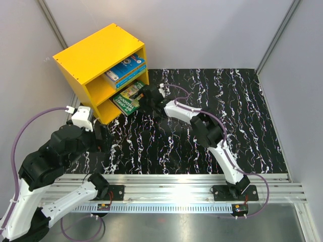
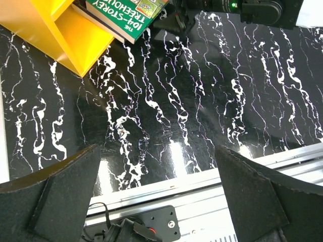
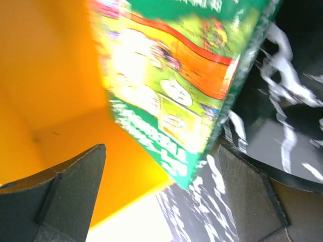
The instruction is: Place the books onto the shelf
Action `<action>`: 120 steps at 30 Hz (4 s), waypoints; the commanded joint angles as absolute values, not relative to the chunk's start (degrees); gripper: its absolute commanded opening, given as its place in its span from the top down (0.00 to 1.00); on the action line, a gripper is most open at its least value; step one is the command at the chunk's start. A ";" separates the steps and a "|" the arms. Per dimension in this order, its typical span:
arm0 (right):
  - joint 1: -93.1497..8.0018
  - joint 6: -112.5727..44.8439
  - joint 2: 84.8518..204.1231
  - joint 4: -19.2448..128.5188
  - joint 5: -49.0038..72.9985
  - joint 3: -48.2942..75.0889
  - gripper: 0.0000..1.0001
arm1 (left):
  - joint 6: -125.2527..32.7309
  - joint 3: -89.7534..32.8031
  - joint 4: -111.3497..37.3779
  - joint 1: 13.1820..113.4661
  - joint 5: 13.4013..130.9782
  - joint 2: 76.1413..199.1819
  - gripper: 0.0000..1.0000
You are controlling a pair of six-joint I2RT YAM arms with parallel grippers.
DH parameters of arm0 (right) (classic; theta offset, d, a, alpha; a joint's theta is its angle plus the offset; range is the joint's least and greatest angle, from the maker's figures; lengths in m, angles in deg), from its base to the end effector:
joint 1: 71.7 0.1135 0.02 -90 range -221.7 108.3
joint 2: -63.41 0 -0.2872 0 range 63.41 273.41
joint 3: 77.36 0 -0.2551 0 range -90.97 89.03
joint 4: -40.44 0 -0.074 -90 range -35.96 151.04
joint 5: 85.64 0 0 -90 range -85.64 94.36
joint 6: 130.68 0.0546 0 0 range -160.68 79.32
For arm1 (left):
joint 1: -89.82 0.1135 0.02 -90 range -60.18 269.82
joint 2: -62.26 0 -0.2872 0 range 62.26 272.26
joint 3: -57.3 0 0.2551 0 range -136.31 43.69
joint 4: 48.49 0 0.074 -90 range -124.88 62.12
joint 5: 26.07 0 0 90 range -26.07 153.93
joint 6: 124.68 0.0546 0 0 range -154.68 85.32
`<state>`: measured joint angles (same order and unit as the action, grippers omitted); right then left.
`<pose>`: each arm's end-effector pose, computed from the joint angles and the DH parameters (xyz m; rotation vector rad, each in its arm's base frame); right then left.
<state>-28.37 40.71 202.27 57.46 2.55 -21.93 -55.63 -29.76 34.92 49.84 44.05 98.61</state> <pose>0.4328 0.4059 0.1727 0.7980 2.2487 1.1708 0.0546 -0.0216 0.4134 0.1492 2.1096 -0.2652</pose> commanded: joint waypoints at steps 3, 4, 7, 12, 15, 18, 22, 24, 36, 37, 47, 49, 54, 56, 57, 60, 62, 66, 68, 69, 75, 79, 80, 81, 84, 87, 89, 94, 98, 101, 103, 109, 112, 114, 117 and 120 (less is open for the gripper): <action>-28.28 34.66 195.59 62.47 10.85 -22.67 0.00 | -56.30 -28.82 32.27 50.01 46.88 97.85 0.01; -28.28 34.21 195.51 62.83 11.38 -23.20 0.00 | -56.39 -28.64 32.18 50.01 47.31 97.85 0.01; -28.37 33.06 195.25 63.62 12.35 -23.12 0.00 | -56.92 -28.81 32.09 50.01 48.02 98.03 0.01; -28.37 31.83 193.66 64.67 11.22 -20.49 0.01 | -57.27 -28.82 32.53 50.10 47.85 97.50 0.01; -28.46 30.08 192.70 66.69 9.37 -18.90 0.14 | -57.36 -28.11 32.71 50.01 47.58 97.41 0.01; -28.81 28.58 192.26 68.71 8.14 -18.55 0.31 | -57.44 -27.59 32.27 50.01 47.76 97.68 0.01; -29.77 27.96 192.69 70.56 7.78 -18.20 0.74 | -57.36 -27.41 31.48 50.01 47.93 98.38 0.01; -30.47 27.96 193.13 70.39 8.22 -17.50 0.93 | -57.27 -27.23 31.13 50.01 47.93 98.73 0.01; -33.64 26.03 193.48 72.41 6.11 -16.60 1.00 | -56.74 -25.13 29.02 50.01 47.67 100.49 0.01; -33.82 25.77 194.70 72.76 6.11 -17.40 1.00 | -56.74 -25.21 28.75 50.01 47.76 100.57 0.01; -34.17 26.29 205.69 75.31 9.98 -30.05 1.00 | -55.60 -25.21 27.70 50.10 46.79 102.33 0.01; -34.08 26.64 207.98 75.57 10.42 -32.69 1.00 | -55.34 -25.13 27.61 50.01 46.53 102.51 0.01; -34.00 27.35 211.93 76.63 10.95 -37.69 1.00 | -54.46 -24.69 27.34 50.10 46.09 102.69 0.01; -33.91 27.78 212.82 76.46 11.12 -38.76 1.00 | -54.28 -24.25 26.82 50.01 46.17 102.77 0.01; -33.99 27.96 213.69 76.28 11.30 -39.81 1.00 | -54.28 -23.98 26.73 50.01 46.26 102.77 0.01; -33.82 29.37 215.88 75.75 11.65 -42.52 1.00 | -54.11 -23.28 26.11 50.01 46.70 102.86 0.01; -33.56 30.24 217.47 75.75 11.91 -44.81 1.00 | -54.11 -23.02 25.59 50.01 46.96 102.86 0.01; -32.33 30.33 224.49 79.43 11.30 -57.97 1.00 | -54.02 -22.58 25.24 50.01 47.23 102.86 0.01; -32.33 31.73 226.00 78.75 11.39 -59.85 1.00 | -53.75 -22.57 25.15 50.01 47.32 102.77 0.01; -32.24 32.44 226.44 78.22 11.21 -59.59 1.00 | -53.49 -22.49 25.06 50.01 47.40 102.77 0.01; -31.89 35.08 227.23 75.31 10.77 -58.27 1.00 | -53.05 -21.96 25.32 50.10 47.14 102.42 0.01; -30.31 36.58 227.23 74.00 10.69 -58.27 1.00 | -53.14 -21.26 24.80 50.01 47.40 101.98 0.01; -29.70 36.66 227.23 73.64 10.34 -58.45 1.00 | -53.14 -21.26 24.88 50.10 47.49 101.98 0.01; -29.25 37.01 227.58 73.73 10.16 -58.97 1.00 | -53.14 -21.26 24.80 50.10 47.58 102.07 0.01; -28.81 38.51 228.90 72.59 10.16 -60.38 1.00 | -53.31 -21.43 25.06 50.10 47.67 101.72 0.01; -28.72 39.65 230.39 72.06 10.24 -62.05 1.00 | -53.40 -21.70 25.93 50.01 47.32 101.10 0.01; -28.63 40.79 230.75 70.13 10.77 -61.97 1.00 | -53.58 -21.61 26.11 50.01 47.23 100.67 0.01; -27.85 41.58 231.63 56.97 14.54 -60.21 0.96 | -54.19 -21.17 26.29 50.10 47.84 100.49 0.01; -27.49 40.18 230.32 51.85 18.58 -59.60 0.92 | -55.25 -21.78 26.55 50.10 48.55 100.58 0.01; -27.40 38.43 227.42 47.20 22.18 -52.34 0.84 | -56.04 -22.31 26.82 50.01 48.99 100.49 0.01; -27.49 36.94 223.38 44.39 24.56 -47.05 0.78 | -56.74 -22.40 26.90 50.10 49.43 100.40 0.01; -28.11 31.75 206.60 35.69 22.91 -14.81 0.18 | -58.59 -22.84 27.52 50.01 49.52 100.14 0.01; -29.51 29.99 199.39 32.61 22.46 -1.53 0.08 | -59.29 -23.54 27.96 50.01 48.90 100.31 0.01; -30.30 29.20 194.22 31.55 22.29 6.74 0.08 | -59.81 -24.07 28.05 50.01 48.55 100.66 0.01; -31.36 26.56 186.67 31.45 21.59 16.15 0.08 | -60.52 -24.95 27.79 50.01 48.37 101.36 0.01; -31.27 22.87 177.78 31.89 19.92 24.59 0.08 | -61.31 -25.91 27.35 50.01 47.59 102.42 0.01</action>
<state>-31.01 28.99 186.21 31.17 22.66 19.10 -59.89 -23.18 29.26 49.84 48.44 101.22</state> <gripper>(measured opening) 0.917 0.985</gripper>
